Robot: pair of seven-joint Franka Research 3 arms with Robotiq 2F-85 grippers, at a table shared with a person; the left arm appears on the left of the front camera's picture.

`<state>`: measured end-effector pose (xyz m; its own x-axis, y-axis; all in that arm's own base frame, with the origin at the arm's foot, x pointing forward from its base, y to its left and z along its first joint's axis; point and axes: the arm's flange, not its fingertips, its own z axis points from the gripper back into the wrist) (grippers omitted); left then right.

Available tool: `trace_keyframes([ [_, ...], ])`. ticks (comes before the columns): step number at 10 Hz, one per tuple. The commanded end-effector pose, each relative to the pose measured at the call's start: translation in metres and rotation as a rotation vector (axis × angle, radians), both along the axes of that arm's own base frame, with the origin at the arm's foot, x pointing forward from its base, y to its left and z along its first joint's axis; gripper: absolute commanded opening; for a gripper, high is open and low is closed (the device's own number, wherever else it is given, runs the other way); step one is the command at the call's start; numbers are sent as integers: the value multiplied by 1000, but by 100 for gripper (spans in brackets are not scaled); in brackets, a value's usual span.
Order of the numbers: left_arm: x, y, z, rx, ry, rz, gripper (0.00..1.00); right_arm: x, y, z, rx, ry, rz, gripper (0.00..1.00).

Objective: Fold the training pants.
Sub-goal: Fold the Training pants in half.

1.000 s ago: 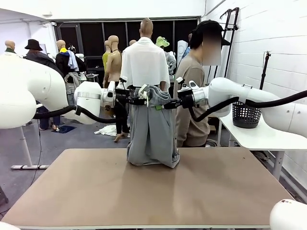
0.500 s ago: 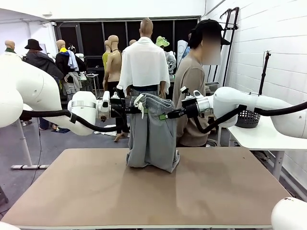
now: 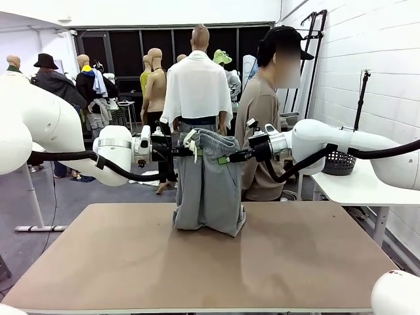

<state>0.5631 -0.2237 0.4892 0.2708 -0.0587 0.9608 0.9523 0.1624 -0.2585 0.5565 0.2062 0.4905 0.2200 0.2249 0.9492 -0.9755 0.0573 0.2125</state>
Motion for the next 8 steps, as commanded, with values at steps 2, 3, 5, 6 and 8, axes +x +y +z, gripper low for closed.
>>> trace_keyframes([
  [2, -8, 2, -8, -15, 55, 11, 0, -4, -4, -8, 30, 46, -4, 0],
  [3, -16, 6, -20, -10, 115, 35, 0, -10, -5, -21, 36, 94, -10, 0],
  [5, -30, 12, -40, -8, 237, 70, 0, -26, -3, -44, 34, 186, -10, 0],
  [6, -35, 14, -50, -7, 285, 78, 0, -34, -2, -53, 30, 219, -9, 0],
  [8, -55, 14, -76, -10, 411, 80, 0, -54, 0, -79, 12, 312, 2, 0],
])
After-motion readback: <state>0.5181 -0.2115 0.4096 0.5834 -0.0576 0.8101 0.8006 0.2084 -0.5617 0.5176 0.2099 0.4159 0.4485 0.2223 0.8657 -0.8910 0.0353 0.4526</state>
